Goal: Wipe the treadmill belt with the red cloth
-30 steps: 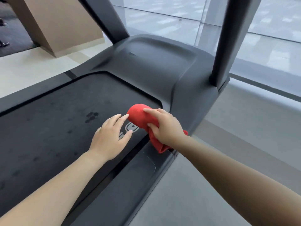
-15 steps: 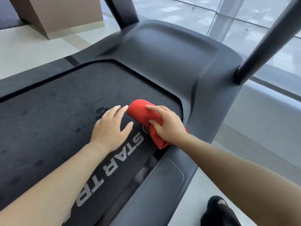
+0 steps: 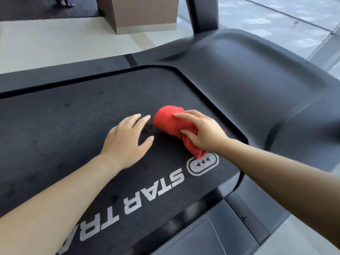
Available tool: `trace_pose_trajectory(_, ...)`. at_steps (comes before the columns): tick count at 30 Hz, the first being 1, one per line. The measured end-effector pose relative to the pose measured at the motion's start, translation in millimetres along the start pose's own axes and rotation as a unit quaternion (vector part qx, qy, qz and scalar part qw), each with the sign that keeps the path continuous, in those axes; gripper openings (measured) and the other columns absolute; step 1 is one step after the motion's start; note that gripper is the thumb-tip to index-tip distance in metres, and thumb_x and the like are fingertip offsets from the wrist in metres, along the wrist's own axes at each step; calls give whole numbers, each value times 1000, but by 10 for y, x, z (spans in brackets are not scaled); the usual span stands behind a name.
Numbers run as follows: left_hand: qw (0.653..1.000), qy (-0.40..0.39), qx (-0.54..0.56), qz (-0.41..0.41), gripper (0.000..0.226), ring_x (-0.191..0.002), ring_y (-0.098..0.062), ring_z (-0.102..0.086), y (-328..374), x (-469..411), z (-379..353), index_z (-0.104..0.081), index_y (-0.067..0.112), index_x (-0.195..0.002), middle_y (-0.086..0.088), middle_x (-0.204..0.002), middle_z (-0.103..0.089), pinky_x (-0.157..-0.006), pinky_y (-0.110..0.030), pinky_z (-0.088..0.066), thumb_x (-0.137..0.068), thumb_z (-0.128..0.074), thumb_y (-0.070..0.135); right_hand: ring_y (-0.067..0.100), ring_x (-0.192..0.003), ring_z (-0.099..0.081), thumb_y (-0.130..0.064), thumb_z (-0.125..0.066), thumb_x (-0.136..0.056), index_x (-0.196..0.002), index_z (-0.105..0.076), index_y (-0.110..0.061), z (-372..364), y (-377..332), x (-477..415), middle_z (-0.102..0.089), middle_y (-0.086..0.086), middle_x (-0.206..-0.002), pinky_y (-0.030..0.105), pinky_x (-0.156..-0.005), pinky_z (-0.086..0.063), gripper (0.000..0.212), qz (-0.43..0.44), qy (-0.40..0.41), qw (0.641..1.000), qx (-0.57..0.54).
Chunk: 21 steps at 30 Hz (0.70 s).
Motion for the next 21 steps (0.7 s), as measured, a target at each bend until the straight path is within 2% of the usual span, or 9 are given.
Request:
trace_pose_trajectory(2, 1000, -5, -11, 10, 62, -138, -16, -27, 40, -37, -89, -31, 28, -144, 1, -149, -33, -106, -37, -30, -88, -46, 48, 17, -117, -53, -26, -65, -84, -132, -50, -36, -75, 98, -57, -52, -7, -132, 32, -90, -46, 51, 41, -46, 998, 14)
trace_pose_trajectory(4, 1000, -9, -13, 22, 62, -139, -16, -26, 104, -60, -177, -30, 28, -144, 1, -150, -31, -107, -37, -29, -88, -45, 48, 19, -117, -53, -29, -66, -82, -131, -51, -35, -138, 149, -115, -53, -7, -131, 36, -90, -47, 52, 74, -57, 995, 21)
trace_pose_trajectory(7, 999, -13, -18, 39, 62, -139, -16, -24, 189, -42, -249, -28, 29, -145, 1, -151, -29, -107, -36, -28, -88, -44, 48, 23, -114, -55, -30, -66, -82, -131, -53, -31, -235, 174, -103, -56, -4, -129, 41, -89, -48, 50, 86, -17, 996, 10)
trace_pose_trajectory(10, 998, -25, -17, 53, 62, -140, -15, -22, 217, 10, -280, -24, 30, -145, 2, -152, -26, -108, -36, -26, -89, -42, 48, 25, -108, -58, -27, -68, -81, -128, -56, -29, -296, 174, -56, -59, -4, -126, 37, -89, -48, 49, 83, 28, 996, -1)
trace_pose_trajectory(15, 999, -25, -16, 44, 64, -139, -16, -23, 132, 75, -410, -22, 30, -146, 2, -153, -26, -108, -37, -27, -89, -45, 47, 22, -109, -59, -25, -67, -81, -127, -56, -29, -322, 162, -65, -60, -7, -126, 36, -88, -49, 48, 69, 52, 996, -4)
trace_pose_trajectory(17, 999, -19, -14, 40, 65, -140, -16, -23, 107, 61, -471, -18, 31, -147, 2, -153, -25, -108, -38, -27, -89, -45, 46, 21, -114, -56, -23, -64, -83, -130, -54, -31, -265, 177, -27, -58, -9, -129, 37, -89, -49, 49, 42, 60, 997, -4)
trace_pose_trajectory(21, 998, -40, -17, 41, 65, -141, -14, -18, 142, 25, -579, -13, 34, -147, 4, -154, -20, -113, -46, -21, -90, -40, 49, 21, -116, -54, -28, -58, -88, -134, -46, -33, -89, 215, 212, -51, -10, -135, 32, -84, -44, 48, -122, 134, 983, 13)
Point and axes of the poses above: each hand's wrist, its own x-axis away from the middle knuckle, its own z-axis out of the back of the hand, y = z × x, the point moved 2 cm from there along -x, towards the middle knuckle
